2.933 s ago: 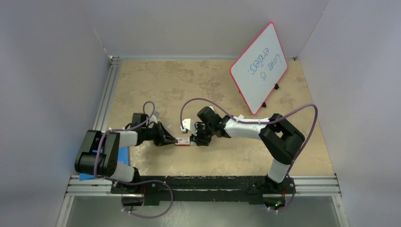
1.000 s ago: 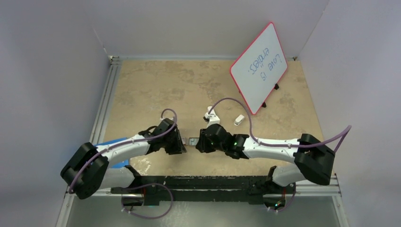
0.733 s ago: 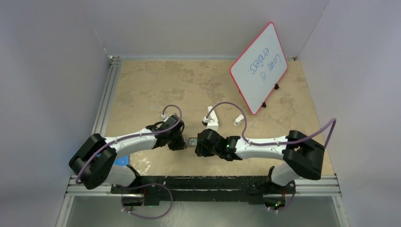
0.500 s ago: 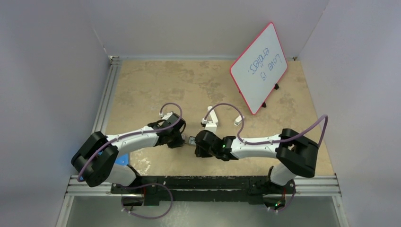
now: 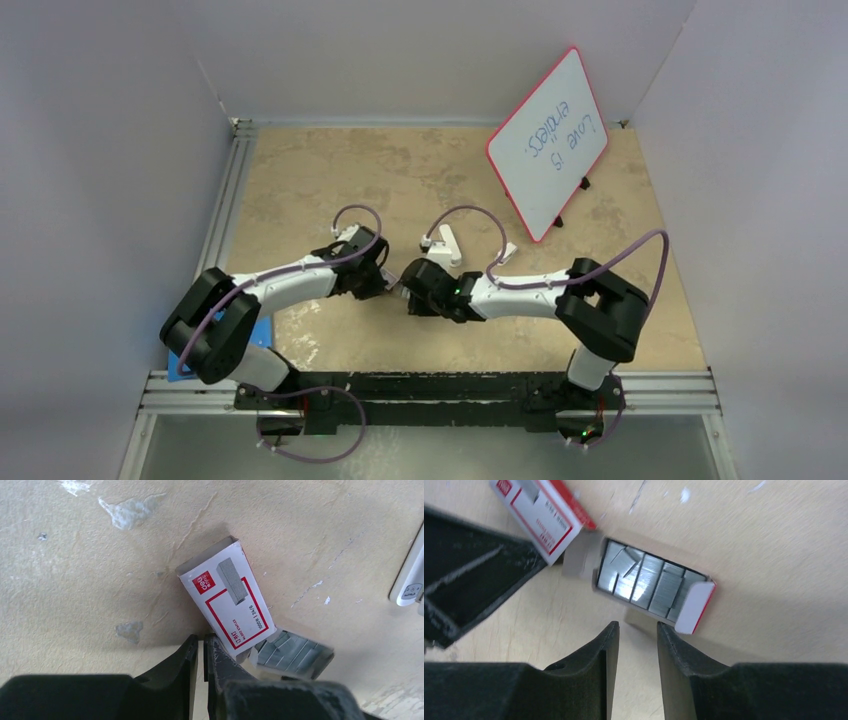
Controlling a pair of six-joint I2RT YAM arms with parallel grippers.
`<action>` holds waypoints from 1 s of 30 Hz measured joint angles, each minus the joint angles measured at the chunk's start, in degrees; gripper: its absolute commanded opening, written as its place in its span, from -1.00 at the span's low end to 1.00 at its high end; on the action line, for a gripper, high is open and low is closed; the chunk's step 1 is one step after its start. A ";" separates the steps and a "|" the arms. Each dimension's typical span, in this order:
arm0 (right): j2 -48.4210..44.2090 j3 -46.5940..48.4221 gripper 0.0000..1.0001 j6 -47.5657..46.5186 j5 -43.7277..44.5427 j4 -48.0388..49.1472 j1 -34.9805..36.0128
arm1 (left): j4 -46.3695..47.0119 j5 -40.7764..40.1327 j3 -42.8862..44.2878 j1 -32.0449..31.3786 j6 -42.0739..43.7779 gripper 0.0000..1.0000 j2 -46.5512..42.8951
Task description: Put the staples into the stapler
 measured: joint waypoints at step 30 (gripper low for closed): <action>12.87 16.72 -0.19 -20.90 -3.26 -0.61 -9.79 | 4.81 12.11 -4.74 9.20 7.19 -0.59 -3.80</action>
